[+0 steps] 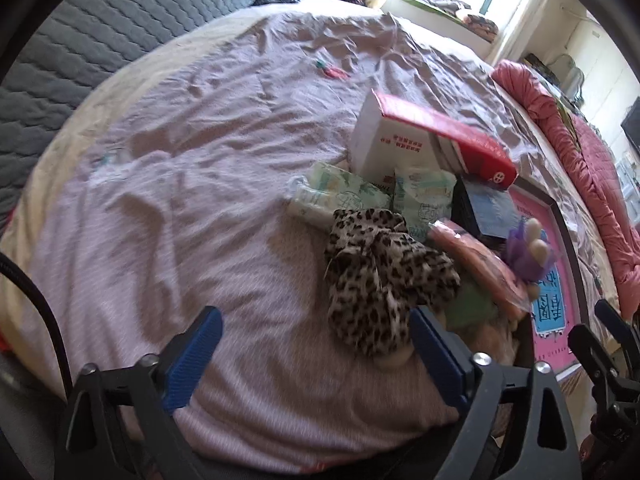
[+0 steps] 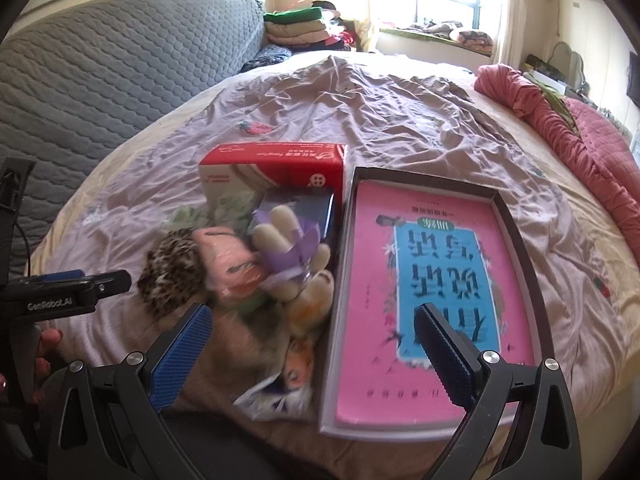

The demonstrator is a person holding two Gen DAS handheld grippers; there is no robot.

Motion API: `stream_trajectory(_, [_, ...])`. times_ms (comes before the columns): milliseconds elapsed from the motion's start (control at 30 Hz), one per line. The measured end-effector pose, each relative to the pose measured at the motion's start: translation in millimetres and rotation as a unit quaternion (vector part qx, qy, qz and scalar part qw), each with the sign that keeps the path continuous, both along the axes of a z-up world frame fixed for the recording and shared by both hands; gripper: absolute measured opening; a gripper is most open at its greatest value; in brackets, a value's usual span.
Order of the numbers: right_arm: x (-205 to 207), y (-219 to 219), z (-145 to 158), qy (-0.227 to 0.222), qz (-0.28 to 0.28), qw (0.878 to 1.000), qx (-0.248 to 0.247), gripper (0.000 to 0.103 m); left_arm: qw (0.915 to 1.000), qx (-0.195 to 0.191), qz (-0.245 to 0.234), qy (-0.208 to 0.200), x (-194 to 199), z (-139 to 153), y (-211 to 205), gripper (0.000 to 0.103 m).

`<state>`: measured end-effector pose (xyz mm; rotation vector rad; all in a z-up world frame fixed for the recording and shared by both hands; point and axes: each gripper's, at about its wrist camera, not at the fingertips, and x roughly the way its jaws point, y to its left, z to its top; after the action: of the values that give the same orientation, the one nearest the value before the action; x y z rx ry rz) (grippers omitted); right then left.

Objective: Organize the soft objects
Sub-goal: 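Grasp the leopard scrunchie with the left tool while the right tool grasps the plush bunny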

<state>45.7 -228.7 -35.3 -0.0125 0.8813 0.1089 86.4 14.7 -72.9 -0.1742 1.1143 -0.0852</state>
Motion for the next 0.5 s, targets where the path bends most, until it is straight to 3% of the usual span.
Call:
stream_trajectory(133, [18.8,-2.3,-12.7,0.011,0.005,1.0,0.002,0.1,0.9991,-0.032,-0.014,0.022,22.4,-19.2,-3.0,0.07])
stream_trajectory(267, [35.8,-3.4,-24.4,0.017,0.011,1.0,0.002,0.092,0.9975,-0.06,-0.019,0.032,36.5,-32.6,-1.6,0.061])
stream_trajectory(367, [47.7,-2.7,-31.1,0.022,0.016,1.0,0.006,0.08,0.9971,-0.066,-0.021,0.03,44.1,-36.1,-2.2,0.055])
stream_trajectory(500, [59.0,3.0,-38.6,0.027,0.031,0.999,0.014,0.074,0.9961,-0.076,-0.03,0.032,53.0,-40.0,-4.4,0.032])
